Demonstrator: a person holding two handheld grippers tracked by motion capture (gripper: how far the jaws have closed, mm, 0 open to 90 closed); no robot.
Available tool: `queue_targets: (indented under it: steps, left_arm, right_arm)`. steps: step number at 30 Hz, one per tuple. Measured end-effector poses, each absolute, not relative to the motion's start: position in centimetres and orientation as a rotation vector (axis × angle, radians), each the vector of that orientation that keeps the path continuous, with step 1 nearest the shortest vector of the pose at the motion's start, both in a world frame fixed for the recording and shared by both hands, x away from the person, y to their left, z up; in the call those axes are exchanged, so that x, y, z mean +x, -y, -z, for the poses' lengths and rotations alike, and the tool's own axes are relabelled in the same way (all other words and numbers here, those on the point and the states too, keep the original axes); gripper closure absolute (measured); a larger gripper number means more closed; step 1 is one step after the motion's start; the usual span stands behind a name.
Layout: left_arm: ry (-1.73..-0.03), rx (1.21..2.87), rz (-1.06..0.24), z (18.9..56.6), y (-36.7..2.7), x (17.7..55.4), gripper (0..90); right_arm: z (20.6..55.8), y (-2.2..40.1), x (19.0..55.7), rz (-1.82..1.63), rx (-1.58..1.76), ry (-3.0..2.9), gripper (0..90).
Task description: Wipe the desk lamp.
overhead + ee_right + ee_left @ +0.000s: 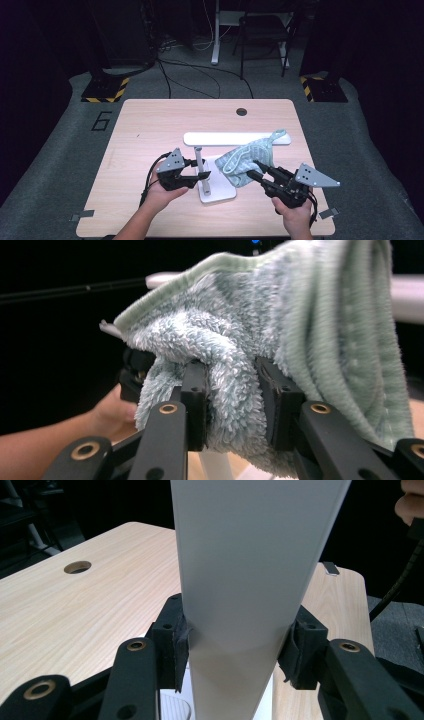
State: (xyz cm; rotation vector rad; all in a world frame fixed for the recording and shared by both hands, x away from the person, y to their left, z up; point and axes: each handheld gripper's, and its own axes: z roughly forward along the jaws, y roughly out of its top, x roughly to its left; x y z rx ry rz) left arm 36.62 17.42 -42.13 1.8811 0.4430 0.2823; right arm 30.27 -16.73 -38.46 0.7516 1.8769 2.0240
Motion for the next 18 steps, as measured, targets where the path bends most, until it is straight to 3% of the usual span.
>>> queue_targets:
  steps: [18]
  left_arm:
    - [-0.445,1.882,-0.283,42.1,-17.4,36.6,52.4]
  right_arm:
    - [42.0,17.3,30.7,-1.862,0.874,-1.890,68.0]
